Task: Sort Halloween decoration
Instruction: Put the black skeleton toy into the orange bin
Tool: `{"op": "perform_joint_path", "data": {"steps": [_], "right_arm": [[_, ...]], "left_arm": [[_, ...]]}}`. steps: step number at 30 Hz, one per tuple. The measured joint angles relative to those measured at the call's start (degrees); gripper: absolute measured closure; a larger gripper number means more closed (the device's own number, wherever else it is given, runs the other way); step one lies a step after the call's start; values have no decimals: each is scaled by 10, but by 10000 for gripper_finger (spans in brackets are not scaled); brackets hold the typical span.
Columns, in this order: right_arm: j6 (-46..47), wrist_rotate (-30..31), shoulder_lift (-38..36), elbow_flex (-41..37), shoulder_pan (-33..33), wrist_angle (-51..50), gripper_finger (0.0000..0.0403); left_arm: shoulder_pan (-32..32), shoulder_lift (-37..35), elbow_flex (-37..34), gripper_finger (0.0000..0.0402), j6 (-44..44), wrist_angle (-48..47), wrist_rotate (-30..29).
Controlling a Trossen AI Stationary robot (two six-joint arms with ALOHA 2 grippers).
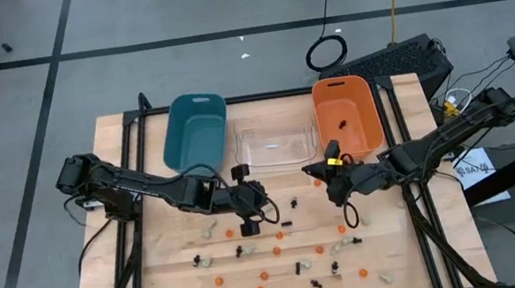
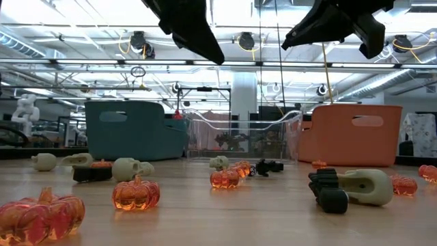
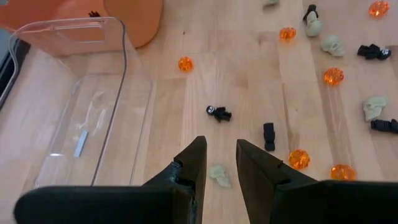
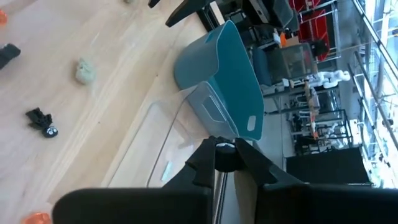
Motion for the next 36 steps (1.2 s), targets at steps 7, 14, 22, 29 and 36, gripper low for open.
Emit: {"op": "perform_joint_path", "data": {"steps": [7,14,22,29,36], "right_arm": [[42,0,0,0,0,0,390],[69,1,0,0,0,1,390],[143,3,0,0,-22,9,393],[311,47,-16,0,-68,-14,393],[417,45,-60,0,-158,-107,394]], "left_arm": [[-4,0,0,316,-2,-4,0],[-7,0,0,316,-2,-4,0],[-7,0,0,316,0,-2,0],[-7,0,0,316,1,-2,0],[-7,2,0,316,2,1,0]]}}
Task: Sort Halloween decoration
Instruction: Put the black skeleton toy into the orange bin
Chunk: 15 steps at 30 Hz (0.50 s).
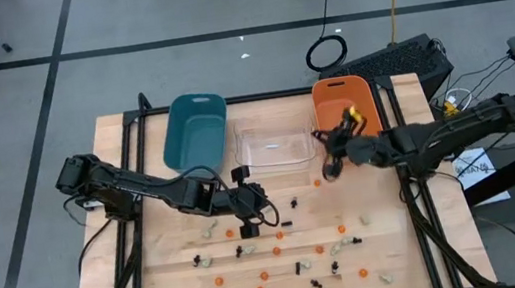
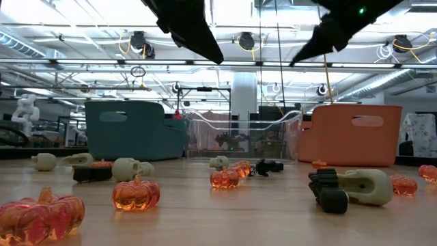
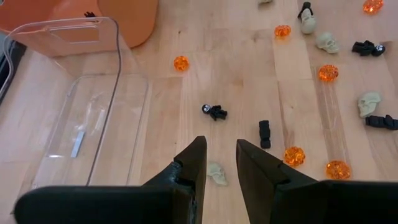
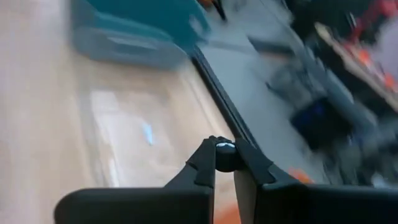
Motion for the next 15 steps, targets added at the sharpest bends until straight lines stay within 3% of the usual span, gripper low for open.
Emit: {"op": "perform_joint_path", "data": {"steps": [2,7,15], "right_arm": [[35,-16,-10,0,-39,-37,394],[105,-136,-3,0,-158,-107,394],[102,-247,31,0,-275,-183,389]], "left_arm": [[0,5,0,316,2,7,-1],[0,33,0,316,14,40,-1],[-6,68,0,316,-36,35,0]]}}
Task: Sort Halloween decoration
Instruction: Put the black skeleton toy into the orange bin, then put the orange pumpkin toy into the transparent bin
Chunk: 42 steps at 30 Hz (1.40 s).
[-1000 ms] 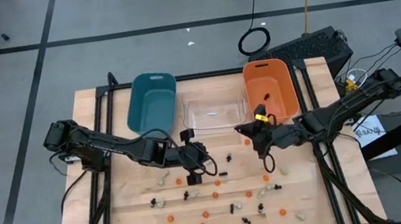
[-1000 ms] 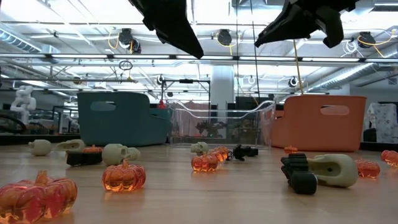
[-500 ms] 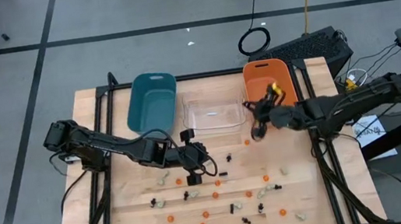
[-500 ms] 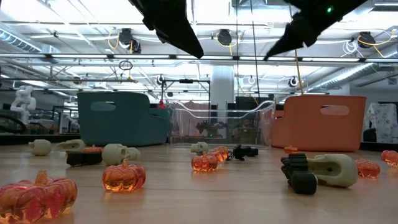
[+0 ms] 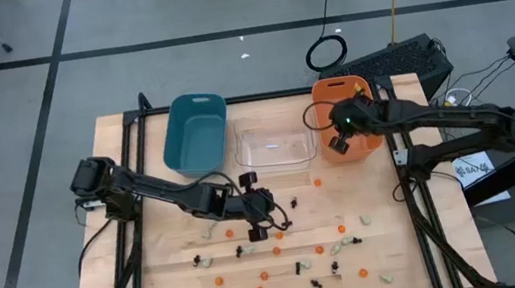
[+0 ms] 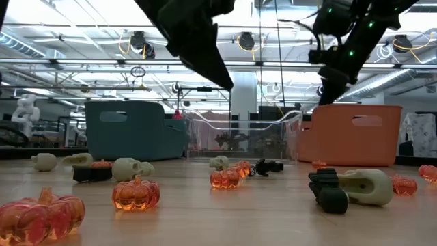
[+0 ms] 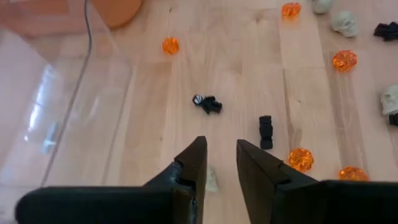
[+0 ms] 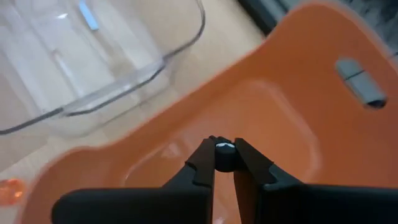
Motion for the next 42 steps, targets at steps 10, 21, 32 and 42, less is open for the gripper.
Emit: {"op": "perform_joint_path", "data": {"steps": [10,21,32,42], "right_arm": [[43,-19,16,0,-57,-32,352],[63,22,8,0,-55,-60,241],[115,-61,-95,0,105,73,230],[124,117,-64,0,353,154,231]], "left_arm": [[-28,4,0,316,-60,18,2],[-55,4,0,316,-91,21,-1],[-86,18,0,316,-105,33,-40],[-93,93,0,315,-120,110,-48]]}}
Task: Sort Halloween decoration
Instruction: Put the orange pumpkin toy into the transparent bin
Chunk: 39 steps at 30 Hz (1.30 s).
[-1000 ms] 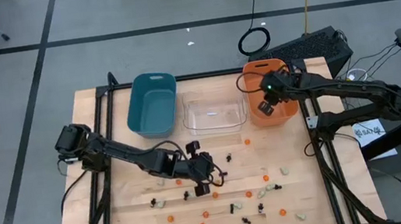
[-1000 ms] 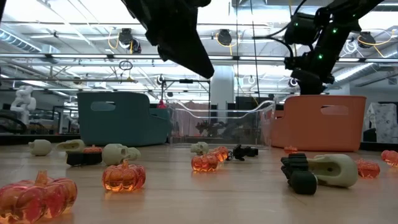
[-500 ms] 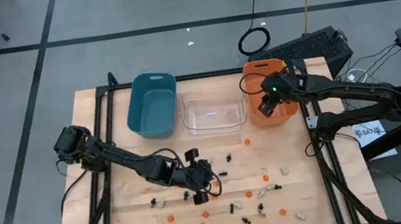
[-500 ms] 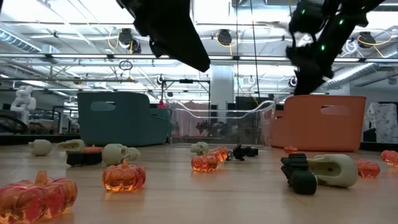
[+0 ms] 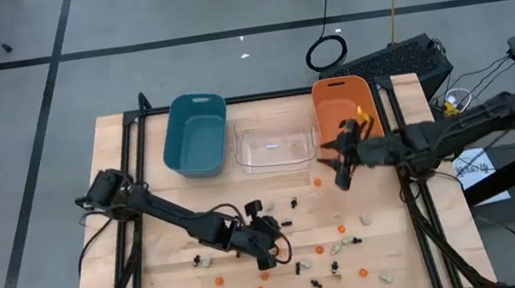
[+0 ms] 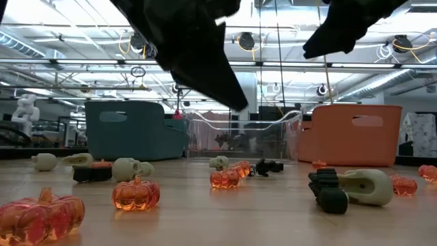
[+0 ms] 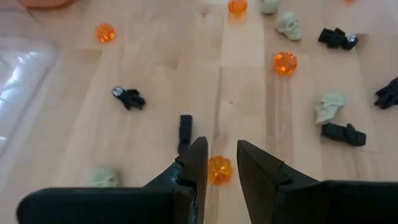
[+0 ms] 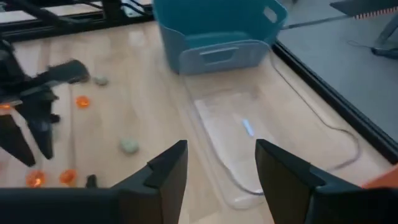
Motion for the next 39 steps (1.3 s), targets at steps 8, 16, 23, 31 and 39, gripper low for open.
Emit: {"op": "perform_joint_path", "data": {"steps": [8,16,23,31,39], "right_arm": [[-32,92,99,0,128,109,232],[-66,88,185,0,183,158,232],[-58,88,236,0,209,171,232],[-66,91,249,0,212,177,232],[-67,92,249,0,212,176,232]], "left_arm": [[-19,17,0,253,-15,-2,-19],[-20,24,1,187,-11,4,-38],[-17,61,0,183,-15,17,-39],[-9,88,0,183,-41,47,-36],[4,99,1,183,-62,50,-23]]}}
